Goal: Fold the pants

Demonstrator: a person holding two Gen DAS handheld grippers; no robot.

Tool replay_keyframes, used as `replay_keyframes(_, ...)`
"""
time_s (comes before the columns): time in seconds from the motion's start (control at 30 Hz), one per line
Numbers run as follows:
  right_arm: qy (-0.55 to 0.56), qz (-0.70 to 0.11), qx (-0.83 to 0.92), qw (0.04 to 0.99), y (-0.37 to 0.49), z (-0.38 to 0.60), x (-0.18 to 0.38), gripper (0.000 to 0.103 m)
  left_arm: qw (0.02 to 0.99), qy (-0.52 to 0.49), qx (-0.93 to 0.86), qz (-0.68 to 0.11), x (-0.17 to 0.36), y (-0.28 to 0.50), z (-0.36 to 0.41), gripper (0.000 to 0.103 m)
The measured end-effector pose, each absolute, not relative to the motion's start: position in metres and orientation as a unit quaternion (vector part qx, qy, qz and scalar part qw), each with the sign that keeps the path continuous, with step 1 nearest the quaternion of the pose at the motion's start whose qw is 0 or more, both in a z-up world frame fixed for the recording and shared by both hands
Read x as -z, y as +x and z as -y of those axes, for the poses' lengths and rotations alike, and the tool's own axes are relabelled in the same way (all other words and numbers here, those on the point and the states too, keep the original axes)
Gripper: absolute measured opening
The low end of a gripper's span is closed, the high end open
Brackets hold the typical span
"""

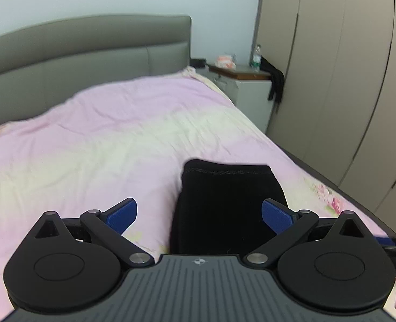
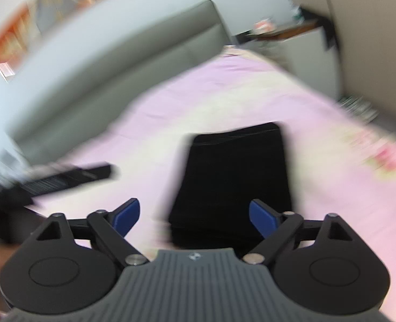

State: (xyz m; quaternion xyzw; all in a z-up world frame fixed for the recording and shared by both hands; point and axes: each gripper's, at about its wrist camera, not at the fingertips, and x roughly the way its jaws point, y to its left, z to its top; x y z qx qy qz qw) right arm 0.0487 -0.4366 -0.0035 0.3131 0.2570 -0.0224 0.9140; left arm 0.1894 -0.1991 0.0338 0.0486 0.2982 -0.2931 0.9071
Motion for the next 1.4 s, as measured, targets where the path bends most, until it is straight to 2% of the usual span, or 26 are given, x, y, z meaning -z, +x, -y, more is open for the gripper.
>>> replay_keyframes(0.07, 0.411, -0.221, -0.022, 0.884, 0.031, 0.439, -0.004, 0.094, 0.912, 0.062, 0.273, -0.301, -0.047, 0.181, 0.193, 0.103)
replay_keyframes(0.13, 0.422, -0.2, 0.013, 0.884, 0.013, 0.432, -0.012, 0.095, 0.91, 0.11, 0.253, -0.308, -0.049, 0.167, 0.197, 0.103)
replay_keyframes(0.23, 0.324, -0.17, 0.123, 0.923, -0.014, 0.405, -0.028, 0.098, 0.914, 0.168, 0.229, -0.289, -0.044, 0.138, 0.205, 0.103)
replay_keyframes(0.37, 0.214, -0.16, 0.169, 0.949, -0.033, 0.369, -0.032, 0.098, 0.909, 0.155, 0.256, -0.291, -0.036, 0.121, 0.209, 0.103)
replay_keyframes(0.6, 0.117, -0.206, 0.287, 0.928, -0.018, 0.351, -0.017, 0.098, 0.895, 0.142, 0.25, -0.341, -0.019, 0.12, 0.209, 0.103)
replay_keyframes(0.77, 0.155, -0.275, 0.287, 0.905, -0.008, 0.355, -0.009, 0.098, 0.89, 0.145, 0.254, -0.35, -0.014, 0.111, 0.207, 0.103)
replay_keyframes(1.4, 0.152, -0.309, 0.303, 0.889, 0.002, 0.346, -0.012, 0.098, 0.89, 0.153, 0.245, -0.353, -0.014, 0.107, 0.208, 0.103)
